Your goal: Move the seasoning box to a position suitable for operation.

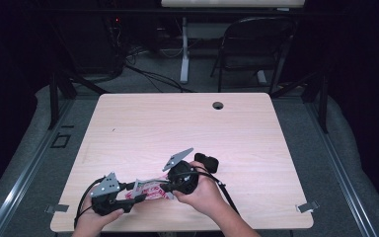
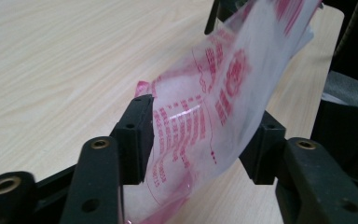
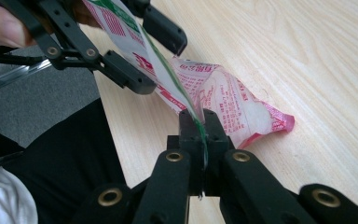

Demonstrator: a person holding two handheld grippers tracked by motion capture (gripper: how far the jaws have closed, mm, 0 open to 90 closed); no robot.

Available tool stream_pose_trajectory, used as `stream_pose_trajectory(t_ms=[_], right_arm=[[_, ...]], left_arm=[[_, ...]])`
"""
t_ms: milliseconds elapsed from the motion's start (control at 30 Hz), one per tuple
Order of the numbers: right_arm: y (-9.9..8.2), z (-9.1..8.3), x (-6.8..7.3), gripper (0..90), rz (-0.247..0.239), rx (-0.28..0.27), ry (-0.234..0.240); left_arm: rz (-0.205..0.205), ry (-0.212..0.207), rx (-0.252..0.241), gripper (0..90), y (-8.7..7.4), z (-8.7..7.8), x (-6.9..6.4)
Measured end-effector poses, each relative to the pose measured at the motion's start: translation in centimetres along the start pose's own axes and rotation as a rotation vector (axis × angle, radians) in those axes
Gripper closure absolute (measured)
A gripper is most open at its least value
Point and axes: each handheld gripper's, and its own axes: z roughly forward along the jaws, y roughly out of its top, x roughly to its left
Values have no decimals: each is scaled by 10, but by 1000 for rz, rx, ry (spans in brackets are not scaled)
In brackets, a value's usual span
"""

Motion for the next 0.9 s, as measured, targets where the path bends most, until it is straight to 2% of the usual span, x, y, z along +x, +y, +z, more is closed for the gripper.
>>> stream_pose_trajectory(t_ms=[100, 167, 333, 533, 800, 900], right_arm=[[-1, -1, 1, 900, -11, -12, 2], [-1, -1, 1, 900, -16, -14, 6], [-2, -6, 0, 900, -28, -17, 17], [-2, -11, -2, 900, -28, -26, 28], [-1, -14, -1, 900, -40, -14, 26], [1, -17, -2, 900, -50, -14, 23]], left_arm=[[-3, -14, 7, 528, -4, 3, 1], [20, 0, 21, 527, -6, 5, 1], [30, -4, 39, 454, -10, 11, 2], [31, -15, 57, 421, -13, 16, 2], [30, -17, 57, 404, -17, 19, 4], [22, -24, 49, 362, -18, 19, 6]])
